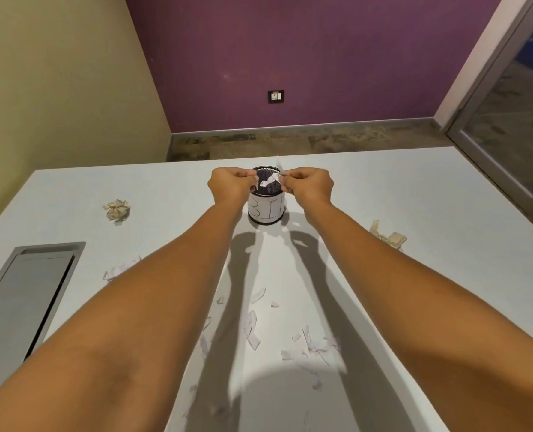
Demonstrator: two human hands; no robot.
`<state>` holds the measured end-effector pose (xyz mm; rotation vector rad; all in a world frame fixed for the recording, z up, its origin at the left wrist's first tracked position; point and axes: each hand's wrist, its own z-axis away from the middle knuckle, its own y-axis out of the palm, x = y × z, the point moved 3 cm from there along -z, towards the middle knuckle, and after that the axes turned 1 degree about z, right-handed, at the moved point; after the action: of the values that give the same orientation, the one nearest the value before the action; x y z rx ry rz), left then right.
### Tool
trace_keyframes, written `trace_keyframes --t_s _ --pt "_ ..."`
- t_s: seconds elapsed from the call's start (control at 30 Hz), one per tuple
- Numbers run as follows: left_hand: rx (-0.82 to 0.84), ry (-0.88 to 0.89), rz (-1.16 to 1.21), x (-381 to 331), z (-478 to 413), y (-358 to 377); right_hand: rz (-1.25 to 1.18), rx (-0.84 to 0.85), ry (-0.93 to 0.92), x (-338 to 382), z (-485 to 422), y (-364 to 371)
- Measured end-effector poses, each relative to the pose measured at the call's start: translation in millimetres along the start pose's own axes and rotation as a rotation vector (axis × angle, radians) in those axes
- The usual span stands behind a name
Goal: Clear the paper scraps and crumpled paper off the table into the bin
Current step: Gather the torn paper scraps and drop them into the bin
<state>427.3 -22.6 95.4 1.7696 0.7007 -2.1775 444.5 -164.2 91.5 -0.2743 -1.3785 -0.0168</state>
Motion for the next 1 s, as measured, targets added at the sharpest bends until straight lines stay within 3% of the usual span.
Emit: trace_keyframes --t_s 0.17,0.43,0.73,1.0 --pt "0.042 0.014 -0.042 -0.9 -21.2 9.1 0.194 -0.026 -0.059 -2.7 -21.7 12.4" --pt "0.05 -0.018 -0.046 6.9 -24.3 2.4 0.339 0.101 -0.138 1.1 -25.8 20.1" --pt "-0.007 -0.042 -0.157 47.9 18.2 -15.0 0.275 0.017 -0.188 -0.1 -11.9 -24.4" --pt "0.063 0.023 -0.286 92.7 86.9 -24.2 0.223 -0.012 -0.024 -50.6 31.7 -77.0"
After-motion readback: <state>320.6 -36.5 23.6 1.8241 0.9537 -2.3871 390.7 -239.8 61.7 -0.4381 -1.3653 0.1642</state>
